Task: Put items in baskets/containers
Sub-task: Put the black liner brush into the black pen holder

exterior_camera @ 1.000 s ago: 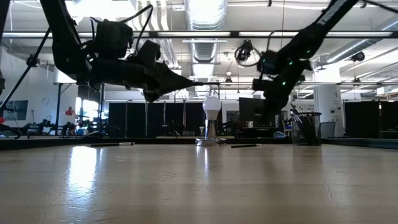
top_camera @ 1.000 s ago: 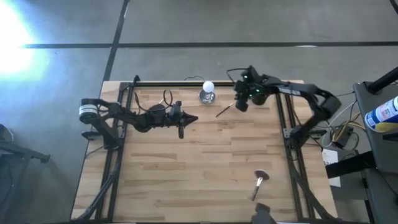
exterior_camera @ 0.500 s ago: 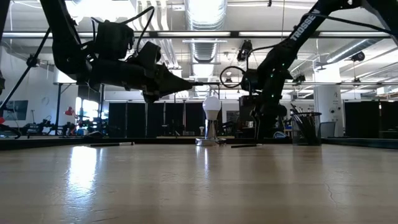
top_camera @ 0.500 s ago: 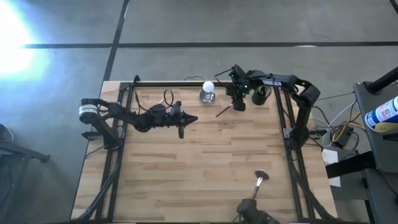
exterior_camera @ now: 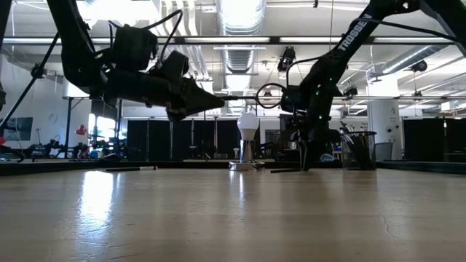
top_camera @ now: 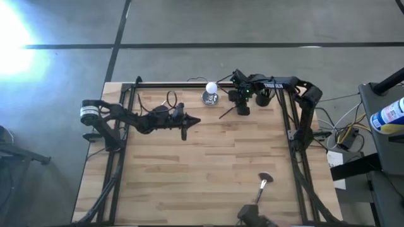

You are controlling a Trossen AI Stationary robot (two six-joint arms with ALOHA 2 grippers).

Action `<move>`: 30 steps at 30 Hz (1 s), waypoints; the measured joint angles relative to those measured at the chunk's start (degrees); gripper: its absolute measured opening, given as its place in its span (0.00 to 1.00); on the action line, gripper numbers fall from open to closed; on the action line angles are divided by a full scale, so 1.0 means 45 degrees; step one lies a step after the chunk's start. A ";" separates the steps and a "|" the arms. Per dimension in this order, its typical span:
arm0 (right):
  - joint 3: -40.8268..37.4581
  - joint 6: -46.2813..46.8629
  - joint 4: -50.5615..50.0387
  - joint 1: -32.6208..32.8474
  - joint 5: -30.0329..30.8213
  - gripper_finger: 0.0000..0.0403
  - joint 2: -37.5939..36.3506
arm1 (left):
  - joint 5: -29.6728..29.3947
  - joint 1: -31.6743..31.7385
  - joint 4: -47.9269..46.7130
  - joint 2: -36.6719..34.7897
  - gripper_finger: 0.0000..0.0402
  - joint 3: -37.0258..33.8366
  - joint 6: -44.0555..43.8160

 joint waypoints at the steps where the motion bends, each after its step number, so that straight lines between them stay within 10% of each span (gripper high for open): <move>1: 0.0000 -0.0052 -0.0009 0.0034 -0.0004 0.22 0.0048 | 0.0000 0.0003 -0.0066 0.0000 0.00 0.0000 -0.0051; 8: -0.0029 -0.0410 -0.0126 0.0572 0.0206 0.04 -0.0092 | 0.0257 0.0047 -0.0870 -0.0005 0.00 0.0005 -0.1675; 30: -0.0168 -0.0311 -0.0252 0.5371 0.2076 0.02 -0.2605 | 0.2433 0.0042 -0.7614 -0.0039 0.37 0.2031 -0.4154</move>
